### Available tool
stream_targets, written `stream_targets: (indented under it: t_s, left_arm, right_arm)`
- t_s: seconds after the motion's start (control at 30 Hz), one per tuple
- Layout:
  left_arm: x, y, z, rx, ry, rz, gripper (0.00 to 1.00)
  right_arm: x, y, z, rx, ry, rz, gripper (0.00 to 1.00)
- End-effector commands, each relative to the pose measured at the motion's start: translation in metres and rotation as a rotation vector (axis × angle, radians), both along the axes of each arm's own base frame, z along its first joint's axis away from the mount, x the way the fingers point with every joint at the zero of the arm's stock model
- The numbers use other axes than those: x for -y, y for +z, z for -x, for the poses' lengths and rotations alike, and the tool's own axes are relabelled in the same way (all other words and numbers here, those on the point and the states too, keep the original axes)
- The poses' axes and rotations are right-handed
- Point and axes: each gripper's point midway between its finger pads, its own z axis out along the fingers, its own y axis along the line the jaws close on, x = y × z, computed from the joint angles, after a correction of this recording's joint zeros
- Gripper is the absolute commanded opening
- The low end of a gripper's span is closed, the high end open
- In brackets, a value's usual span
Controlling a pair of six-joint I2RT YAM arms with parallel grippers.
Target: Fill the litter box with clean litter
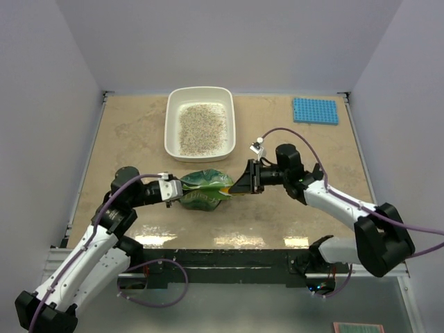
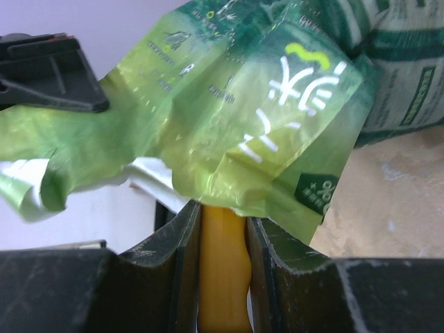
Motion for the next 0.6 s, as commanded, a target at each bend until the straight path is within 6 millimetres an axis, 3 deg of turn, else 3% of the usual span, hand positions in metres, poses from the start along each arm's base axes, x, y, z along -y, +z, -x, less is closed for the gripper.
stream_targets:
  t_s: [0.0, 0.03, 0.1, 0.13, 0.43, 0.57]
  left_arm:
    - [-0.006, 0.017, 0.000, 0.070, 0.023, 0.000, 0.00]
    - [-0.006, 0.016, 0.001, 0.073, 0.023, -0.002, 0.00]
    - [-0.008, 0.015, 0.000, 0.087, 0.033, -0.005, 0.00]
    - [-0.009, 0.014, 0.000, 0.086, 0.039, -0.007, 0.00]
    - [-0.007, 0.009, -0.003, 0.073, 0.039, -0.015, 0.00]
    - [-0.004, 0.004, 0.000, 0.061, 0.021, -0.004, 0.00]
  right_arm:
    - [0.008, 0.029, 0.013, 0.008, -0.054, -0.128, 0.00]
    - [0.013, 0.020, 0.018, -0.039, -0.080, -0.126, 0.00]
    - [0.020, 0.031, 0.022, -0.006, -0.124, -0.172, 0.00]
    - [0.023, 0.024, 0.029, -0.050, -0.144, -0.179, 0.00]
    - [0.044, 0.034, 0.047, -0.030, -0.246, -0.246, 0.00]
    - [0.051, 0.027, 0.053, -0.047, -0.287, -0.246, 0.00]
